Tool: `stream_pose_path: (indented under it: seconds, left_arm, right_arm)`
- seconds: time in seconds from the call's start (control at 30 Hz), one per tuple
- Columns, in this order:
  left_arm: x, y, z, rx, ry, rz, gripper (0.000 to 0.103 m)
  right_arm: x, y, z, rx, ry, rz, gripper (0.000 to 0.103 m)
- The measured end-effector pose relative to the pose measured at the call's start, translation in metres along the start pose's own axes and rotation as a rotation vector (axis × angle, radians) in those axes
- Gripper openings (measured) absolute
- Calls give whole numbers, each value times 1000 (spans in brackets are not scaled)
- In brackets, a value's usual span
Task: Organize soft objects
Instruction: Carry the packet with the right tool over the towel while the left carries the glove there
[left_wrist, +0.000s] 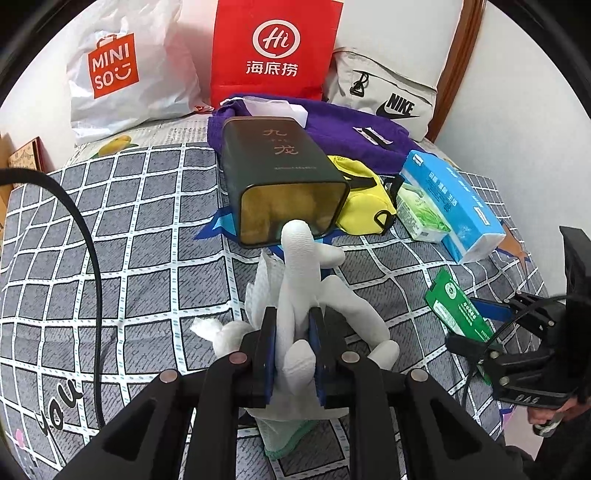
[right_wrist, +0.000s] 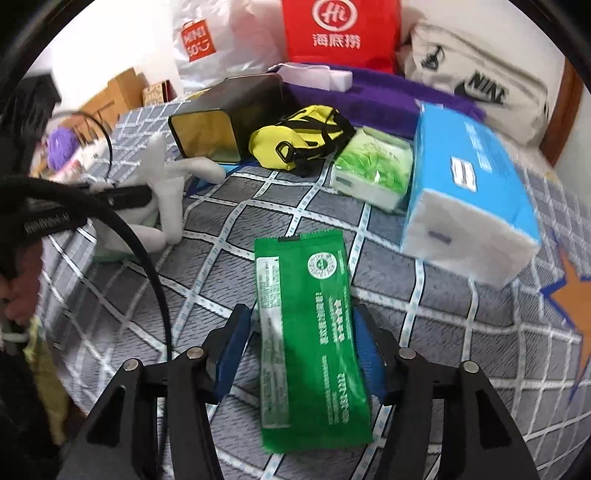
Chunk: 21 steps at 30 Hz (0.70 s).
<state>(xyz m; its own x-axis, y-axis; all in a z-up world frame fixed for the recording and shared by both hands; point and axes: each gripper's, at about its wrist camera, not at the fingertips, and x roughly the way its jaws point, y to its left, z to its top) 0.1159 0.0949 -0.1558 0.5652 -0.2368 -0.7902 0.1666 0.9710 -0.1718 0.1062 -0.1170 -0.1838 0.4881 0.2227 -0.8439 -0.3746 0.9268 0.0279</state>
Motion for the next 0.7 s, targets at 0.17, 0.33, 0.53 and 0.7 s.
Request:
stream_pose_path:
  seconds: [0.17,0.33,0.53,0.7]
  left_arm:
    - [1,3,3,-18,-1,-9,16]
    - [-4,-1,8,-15,-4,-5,16]
    - [-13,-1,15,-28,-7,-15,16]
    - [-23,-1,20,-50,-17,-26,16]
  right_arm:
    - [-4,-8,0,3,13,0,37]
    - [-9,-16,3,23,45,3,35]
    - [-21,-18,16,42,26,28,35]
    - [-35,-17,25,40,-4,55,35]
